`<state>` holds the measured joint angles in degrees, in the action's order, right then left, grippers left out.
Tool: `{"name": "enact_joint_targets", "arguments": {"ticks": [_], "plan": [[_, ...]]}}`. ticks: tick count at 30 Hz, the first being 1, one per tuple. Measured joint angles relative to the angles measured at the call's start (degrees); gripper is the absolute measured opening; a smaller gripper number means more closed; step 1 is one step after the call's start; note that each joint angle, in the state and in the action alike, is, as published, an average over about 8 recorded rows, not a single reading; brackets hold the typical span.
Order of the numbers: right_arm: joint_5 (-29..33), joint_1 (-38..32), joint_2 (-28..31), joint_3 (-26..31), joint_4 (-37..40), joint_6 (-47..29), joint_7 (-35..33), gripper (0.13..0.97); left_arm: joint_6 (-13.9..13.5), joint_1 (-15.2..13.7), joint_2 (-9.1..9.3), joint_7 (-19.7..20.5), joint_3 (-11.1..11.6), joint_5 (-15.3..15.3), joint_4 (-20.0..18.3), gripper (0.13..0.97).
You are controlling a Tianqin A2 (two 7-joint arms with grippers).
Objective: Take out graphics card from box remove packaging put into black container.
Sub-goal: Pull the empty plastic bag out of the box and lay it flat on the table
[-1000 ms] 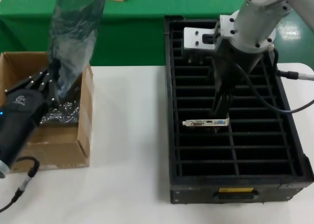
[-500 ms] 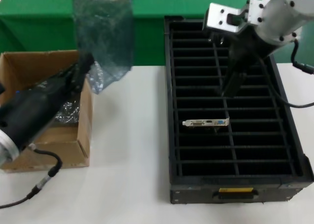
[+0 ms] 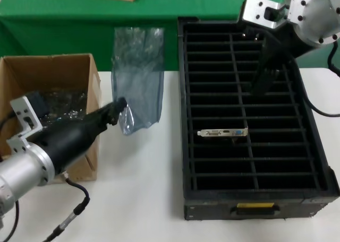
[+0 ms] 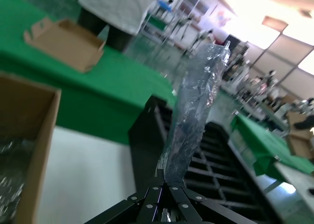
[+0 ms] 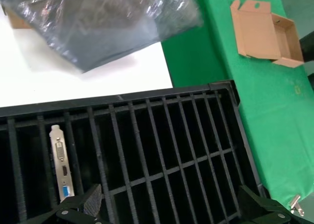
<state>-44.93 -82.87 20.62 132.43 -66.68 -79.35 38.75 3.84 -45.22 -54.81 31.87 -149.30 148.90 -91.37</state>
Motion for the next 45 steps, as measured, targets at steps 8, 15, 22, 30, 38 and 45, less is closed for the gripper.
{"name": "enact_joint_targets", "arguments": {"ticks": [8, 15, 22, 30, 38, 45], "plan": [[1.8, 0.2, -0.7, -1.3, 0.6, 0.5, -0.7, 0.966, 0.8, -4.1, 2.62, -2.4, -7.4, 7.5, 5.5, 0.139], [3.2, 0.5, -1.0, -2.1, -0.3, -0.3, -0.7, 0.966, -0.6, -3.8, 6.29, -1.4, -8.3, 8.7, 10.6, 0.139], [4.1, 1.5, -0.5, -3.1, -1.9, -1.3, -0.2, 0.966, -1.5, -3.4, 9.09, -1.1, -8.4, 8.8, 14.1, 0.139], [4.7, 2.7, 0.2, -4.3, -3.0, -1.8, -0.2, 0.966, -1.4, -3.4, 10.44, -1.9, -8.4, 8.8, 15.4, 0.149], [4.9, 3.5, 0.5, -5.3, -3.1, -1.8, -0.6, 0.966, -1.0, -3.6, 10.8, -2.5, -8.4, 8.8, 15.7, 0.203], [5.1, 3.8, 0.7, -5.9, -3.1, -1.8, -1.0, 0.966, 0.1, -3.8, 11.04, -3.3, -8.4, 8.8, 15.9, 0.289]]}}
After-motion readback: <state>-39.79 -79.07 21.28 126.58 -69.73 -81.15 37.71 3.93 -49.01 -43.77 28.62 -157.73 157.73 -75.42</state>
